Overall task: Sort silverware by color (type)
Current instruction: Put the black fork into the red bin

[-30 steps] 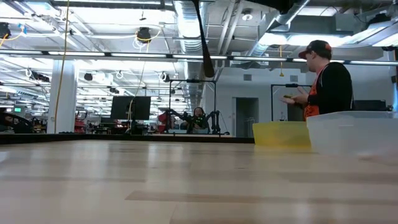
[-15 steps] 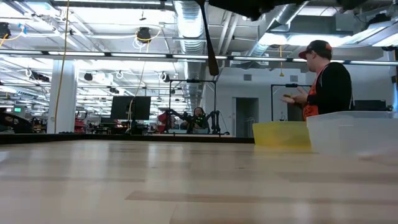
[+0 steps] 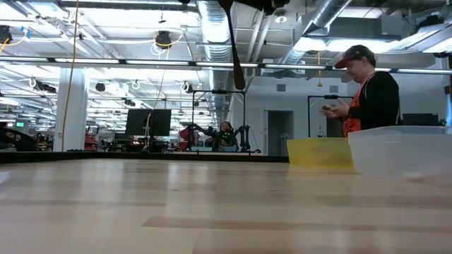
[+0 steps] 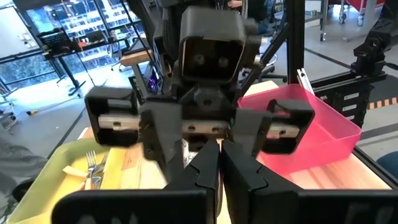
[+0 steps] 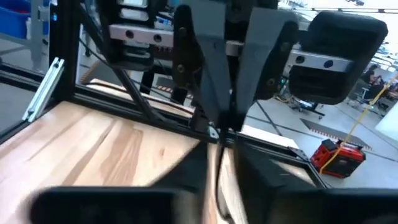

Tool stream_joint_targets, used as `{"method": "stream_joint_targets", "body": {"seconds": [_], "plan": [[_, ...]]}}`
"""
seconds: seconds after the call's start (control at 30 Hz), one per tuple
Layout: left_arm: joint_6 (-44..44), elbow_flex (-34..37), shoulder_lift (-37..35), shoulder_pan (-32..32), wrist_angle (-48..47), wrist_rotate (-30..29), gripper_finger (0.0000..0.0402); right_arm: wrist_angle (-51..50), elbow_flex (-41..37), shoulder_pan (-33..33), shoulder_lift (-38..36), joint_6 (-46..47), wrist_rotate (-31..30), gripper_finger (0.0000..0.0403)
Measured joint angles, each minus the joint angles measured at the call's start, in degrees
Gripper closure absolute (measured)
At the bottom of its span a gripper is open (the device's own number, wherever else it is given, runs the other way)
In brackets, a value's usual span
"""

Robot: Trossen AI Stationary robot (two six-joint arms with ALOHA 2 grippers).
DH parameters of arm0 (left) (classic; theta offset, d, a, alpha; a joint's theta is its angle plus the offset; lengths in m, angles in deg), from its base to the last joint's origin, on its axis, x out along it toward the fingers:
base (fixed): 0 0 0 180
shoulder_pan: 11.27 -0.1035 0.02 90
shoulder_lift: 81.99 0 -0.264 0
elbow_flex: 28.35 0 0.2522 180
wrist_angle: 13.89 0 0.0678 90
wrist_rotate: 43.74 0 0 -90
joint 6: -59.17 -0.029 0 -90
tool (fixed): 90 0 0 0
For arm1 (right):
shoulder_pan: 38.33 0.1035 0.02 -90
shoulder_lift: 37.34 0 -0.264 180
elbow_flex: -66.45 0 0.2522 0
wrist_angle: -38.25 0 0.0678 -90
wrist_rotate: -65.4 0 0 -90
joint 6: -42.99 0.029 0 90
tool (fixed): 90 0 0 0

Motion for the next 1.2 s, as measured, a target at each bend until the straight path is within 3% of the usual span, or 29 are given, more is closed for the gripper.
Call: {"method": "stream_joint_targets", "body": {"seconds": [0.13,0.2,0.5,0.67,0.87,0.97,1.1,1.2], "plan": [[-0.04,0.00,0.02,0.00,-0.58,-0.16,0.0401,-0.78,0.36,0.17,-0.36,-0.89,-0.63,0.0350],[-0.16,0.00,0.02,-0.01,-0.46,-0.50,0.0401,-1.62,0.36,0.15,-0.77,-1.35,-1.31,0.0381],[-0.21,-0.04,0.02,-0.04,-0.53,-1.60,0.0398,-1.99,0.36,0.11,-0.84,-0.66,-1.89,0.0381],[-3.07,-0.07,0.02,0.32,-2.80,-2.76,0.0351,-3.20,0.31,0.99,-1.11,-0.67,-3.87,0.0381],[-2.48,-0.83,-2.48,1.59,-9.93,-7.57,0.0248,-17.55,0.29,4.69,-9.37,0.53,-13.35,0.0381],[-1.71,-0.98,-3.76,2.39,-10.40,-8.43,0.0198,-25.79,0.29,5.56,-13.34,5.18,-14.67,0.0381],[0.66,-1.05,-4.70,3.27,-11.60,-9.55,0.0161,-35.53,0.27,8.37,-18.40,15.15,-17.10,0.0381],[2.61,-1.05,-4.66,3.65,-14.07,-9.60,0.0155,-47.00,1.77,11.71,-21.69,28.50,-16.68,0.0381]]}}
